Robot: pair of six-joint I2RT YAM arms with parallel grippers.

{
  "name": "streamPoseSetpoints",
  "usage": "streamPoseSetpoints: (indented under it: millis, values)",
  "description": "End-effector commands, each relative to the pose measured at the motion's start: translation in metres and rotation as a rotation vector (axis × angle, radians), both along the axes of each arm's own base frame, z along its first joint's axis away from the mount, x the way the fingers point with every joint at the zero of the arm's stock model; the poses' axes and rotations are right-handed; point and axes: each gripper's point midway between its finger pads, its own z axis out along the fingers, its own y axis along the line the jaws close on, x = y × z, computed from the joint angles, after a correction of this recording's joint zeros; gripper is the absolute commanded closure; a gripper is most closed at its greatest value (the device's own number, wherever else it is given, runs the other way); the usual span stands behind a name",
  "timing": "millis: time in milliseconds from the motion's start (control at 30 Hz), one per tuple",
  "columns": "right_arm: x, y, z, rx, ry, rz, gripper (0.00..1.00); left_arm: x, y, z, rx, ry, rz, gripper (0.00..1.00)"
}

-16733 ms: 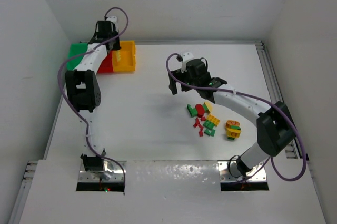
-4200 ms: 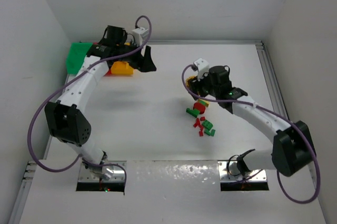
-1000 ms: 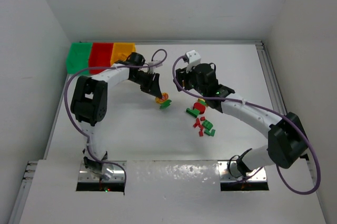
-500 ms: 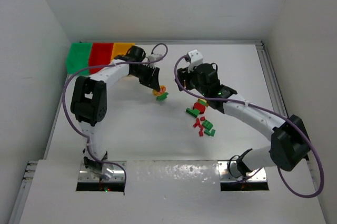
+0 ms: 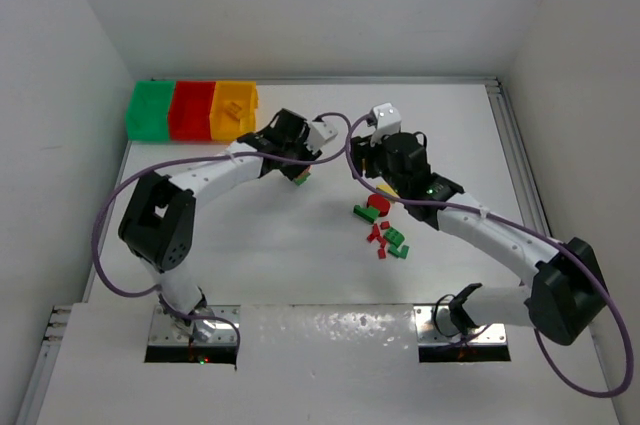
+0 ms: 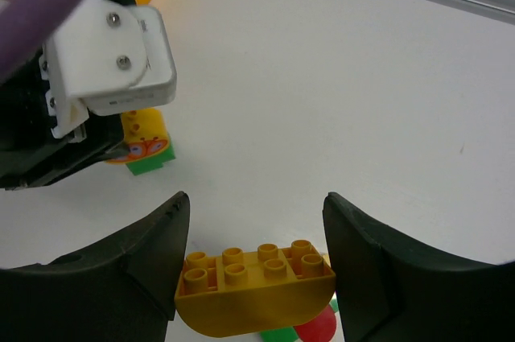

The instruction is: Sort the legos into containers by color

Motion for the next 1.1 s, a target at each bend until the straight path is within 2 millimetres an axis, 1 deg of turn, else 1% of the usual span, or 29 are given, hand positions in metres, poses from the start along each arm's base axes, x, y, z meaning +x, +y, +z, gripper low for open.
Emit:
streamPoseSetpoints:
  millis: [0, 67, 133, 200, 233, 267, 367, 433, 500, 533, 633, 667, 733, 767, 800, 833, 900, 933, 967, 1000, 1033, 1067]
  values:
    - [0.002, -0.007, 0.021, 0.045, -0.066, -0.036, 1.0, 0.017, 0.014, -0.004, 0.04, -0.093, 0.087, 1.0]
    - [-0.001, -0.008, 0.022, 0.047, -0.07, -0.034, 1.0, 0.017, 0.012, -0.008, 0.045, -0.106, 0.091, 1.0]
    - [-0.001, -0.01, 0.021, 0.044, -0.065, -0.036, 1.0, 0.011, 0.007, -0.018, 0.052, -0.088, 0.075, 1.0]
    - [-0.002, -0.01, 0.02, 0.041, -0.061, -0.034, 1.0, 0.006, 0.003, -0.026, 0.046, -0.067, 0.061, 0.95]
    - [-0.002, -0.01, 0.019, 0.04, -0.059, -0.038, 1.0, 0.004, 0.001, -0.028, 0.04, -0.06, 0.058, 0.91]
    - [-0.002, -0.01, 0.019, 0.043, -0.057, -0.039, 1.0, 0.003, 0.0, -0.029, 0.033, -0.052, 0.055, 0.83]
    - [-0.003, -0.009, 0.018, 0.044, -0.053, -0.035, 1.0, -0.001, -0.003, -0.032, 0.006, -0.031, 0.063, 0.69]
    - [-0.003, -0.01, 0.018, 0.045, -0.052, -0.037, 1.0, -0.004, -0.006, -0.03, -0.011, -0.02, 0.059, 0.66]
    - [-0.003, -0.009, 0.018, 0.048, -0.05, -0.035, 1.0, -0.004, -0.009, -0.026, -0.026, -0.017, 0.056, 0.6]
    - [-0.002, -0.009, 0.017, 0.048, -0.048, -0.037, 1.0, -0.004, -0.009, -0.024, -0.031, -0.016, 0.058, 0.55]
    - [-0.002, -0.009, 0.017, 0.049, -0.045, -0.036, 1.0, -0.004, -0.01, -0.022, -0.035, -0.012, 0.059, 0.48]
    - [-0.002, -0.008, 0.017, 0.05, -0.046, -0.036, 1.0, -0.002, -0.011, -0.02, -0.039, -0.015, 0.06, 0.42]
    - [-0.002, -0.008, 0.018, 0.053, -0.045, -0.039, 1.0, -0.002, -0.013, -0.018, -0.042, -0.011, 0.059, 0.37]
    - [-0.002, -0.008, 0.018, 0.051, -0.044, -0.039, 1.0, 0.0, -0.015, -0.015, -0.049, -0.015, 0.056, 0.32]
    - [-0.002, -0.008, 0.017, 0.05, -0.043, -0.039, 1.0, 0.0, -0.016, -0.014, -0.052, -0.011, 0.052, 0.29]
    - [-0.003, -0.009, 0.017, 0.05, -0.042, -0.042, 1.0, -0.001, -0.016, -0.012, -0.051, -0.006, 0.052, 0.28]
    - [-0.002, -0.01, 0.019, 0.055, -0.038, -0.049, 1.0, 0.003, -0.02, -0.001, -0.069, -0.017, 0.05, 0.28]
    - [-0.002, -0.012, 0.017, 0.053, -0.03, -0.063, 1.0, 0.005, -0.023, 0.009, -0.08, -0.022, 0.05, 0.28]
    - [-0.001, -0.011, 0.022, 0.061, -0.032, -0.069, 1.0, 0.005, -0.027, 0.014, -0.1, -0.014, 0.05, 0.28]
    - [0.0, -0.012, 0.023, 0.064, -0.025, -0.078, 1.0, 0.002, -0.028, 0.018, -0.105, 0.002, 0.047, 0.28]
    - [0.001, -0.013, 0.026, 0.06, -0.018, -0.09, 1.0, 0.006, -0.036, 0.033, -0.141, -0.007, 0.034, 0.28]
    - [0.002, -0.014, 0.028, 0.066, -0.013, -0.1, 1.0, 0.003, -0.044, 0.042, -0.18, 0.007, 0.017, 0.28]
